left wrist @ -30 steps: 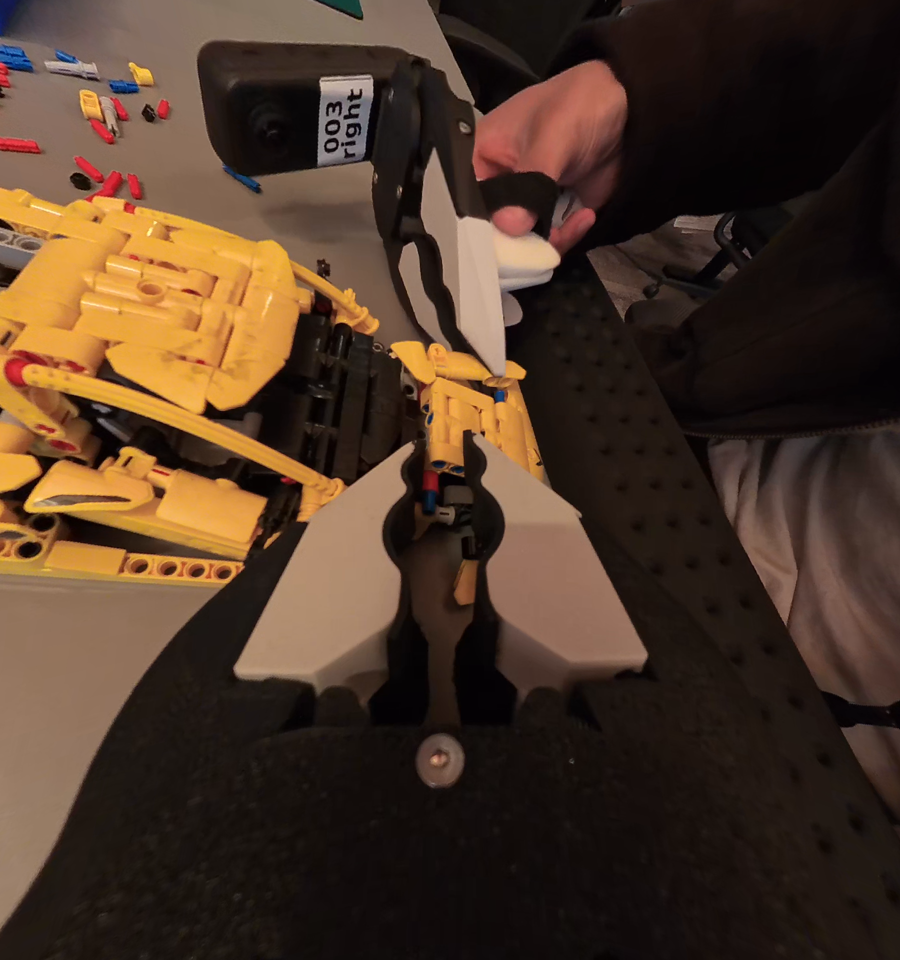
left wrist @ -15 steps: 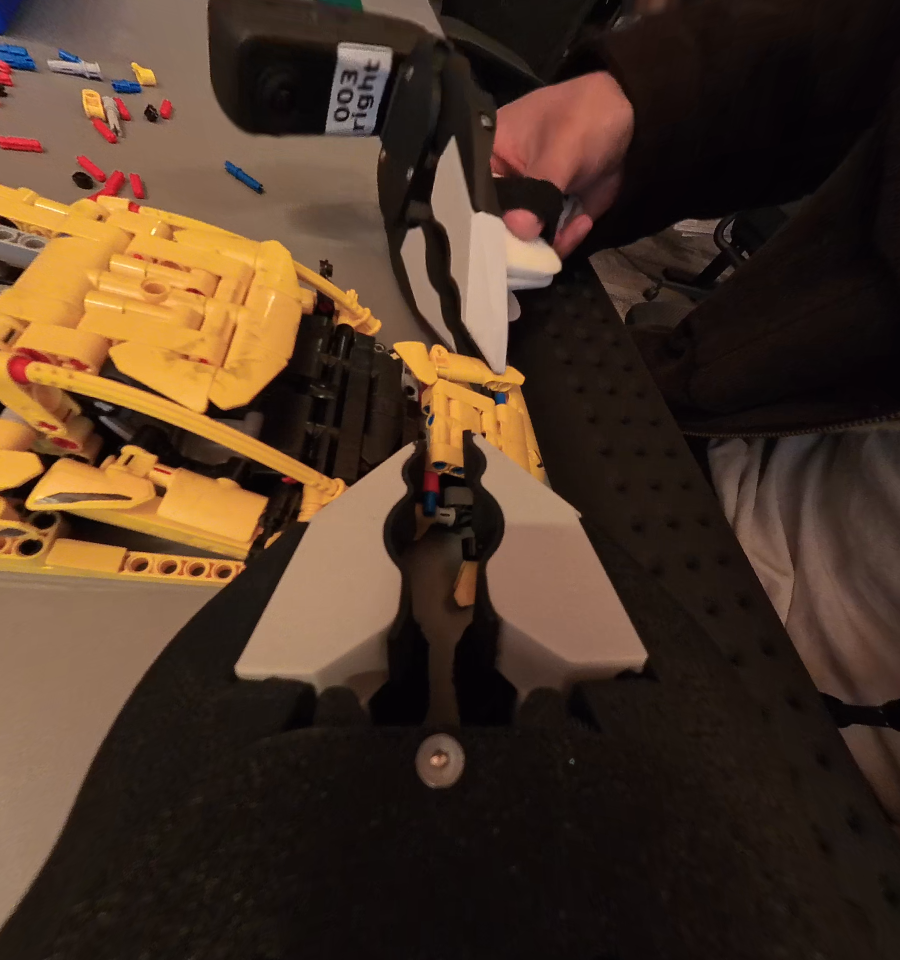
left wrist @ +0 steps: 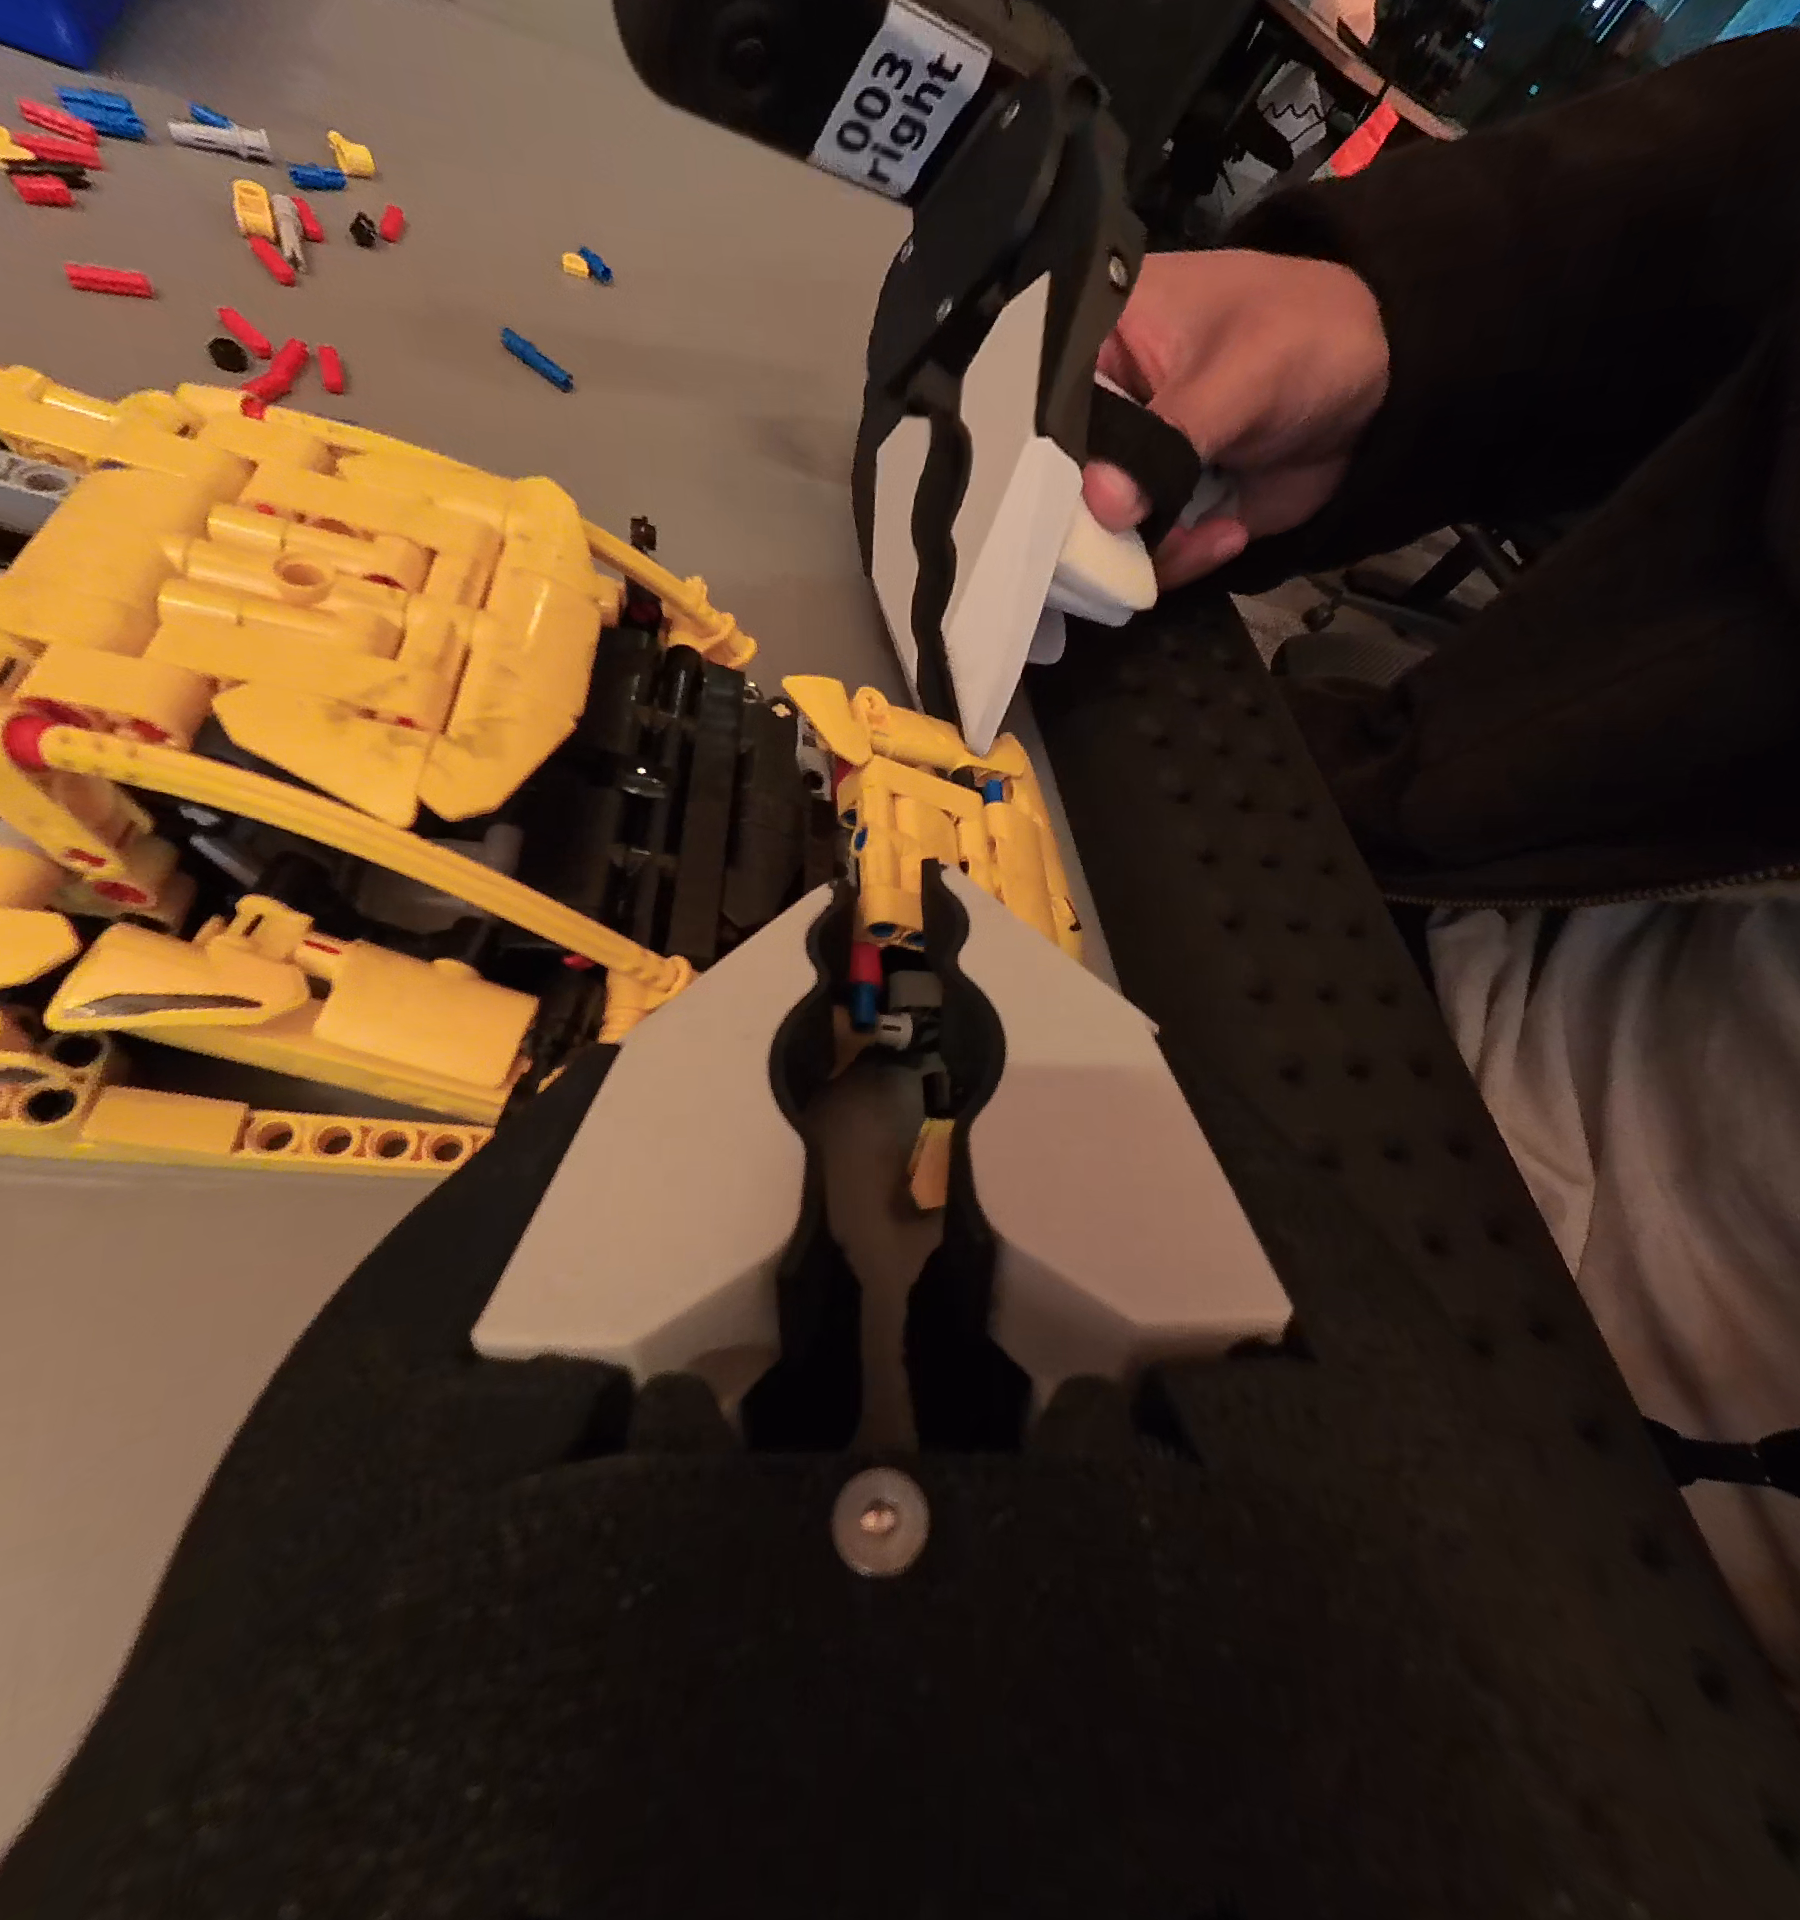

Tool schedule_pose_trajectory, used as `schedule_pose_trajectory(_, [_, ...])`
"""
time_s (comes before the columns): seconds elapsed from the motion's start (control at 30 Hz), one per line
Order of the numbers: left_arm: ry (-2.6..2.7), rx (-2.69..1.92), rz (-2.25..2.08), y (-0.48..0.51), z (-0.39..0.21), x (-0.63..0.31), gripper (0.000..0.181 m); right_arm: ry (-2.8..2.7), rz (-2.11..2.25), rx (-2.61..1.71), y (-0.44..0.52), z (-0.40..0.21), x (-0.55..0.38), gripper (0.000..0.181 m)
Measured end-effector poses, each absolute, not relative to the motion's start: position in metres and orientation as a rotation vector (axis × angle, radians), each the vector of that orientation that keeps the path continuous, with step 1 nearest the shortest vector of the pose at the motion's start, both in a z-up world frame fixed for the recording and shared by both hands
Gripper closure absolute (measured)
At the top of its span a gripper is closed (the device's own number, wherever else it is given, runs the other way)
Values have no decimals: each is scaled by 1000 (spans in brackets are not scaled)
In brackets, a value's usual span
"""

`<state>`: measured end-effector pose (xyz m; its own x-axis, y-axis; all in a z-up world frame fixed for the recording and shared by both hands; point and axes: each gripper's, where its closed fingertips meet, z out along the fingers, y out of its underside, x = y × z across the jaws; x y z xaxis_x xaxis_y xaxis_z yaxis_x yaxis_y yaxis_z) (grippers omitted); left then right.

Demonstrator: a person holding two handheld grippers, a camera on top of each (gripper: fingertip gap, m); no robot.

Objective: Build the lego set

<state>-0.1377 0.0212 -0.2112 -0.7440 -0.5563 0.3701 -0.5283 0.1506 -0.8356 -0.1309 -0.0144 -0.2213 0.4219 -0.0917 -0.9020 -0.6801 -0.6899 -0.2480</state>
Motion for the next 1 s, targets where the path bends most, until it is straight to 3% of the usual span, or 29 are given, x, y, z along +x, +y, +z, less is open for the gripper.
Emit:
schedule_pose_trajectory(0.6, [2334,-1104,-1691,24,-209,-136,174,802,1315,-2006,-9,-220,-136,175])
schedule_pose_trajectory(0.67, [2405,-986,-1724,20,-207,-146,153,787,1353,-2000,-9,-219,-138,175])
schedule_pose_trajectory(0.77, [2458,-772,-1601,18,-211,-156,137,776,1408,-1997,-11,-218,-139,175])
schedule_pose_trajectory(1.0, [2449,-586,-1432,17,-218,-159,133,767,1476,-1990,-12,-219,-141,175])
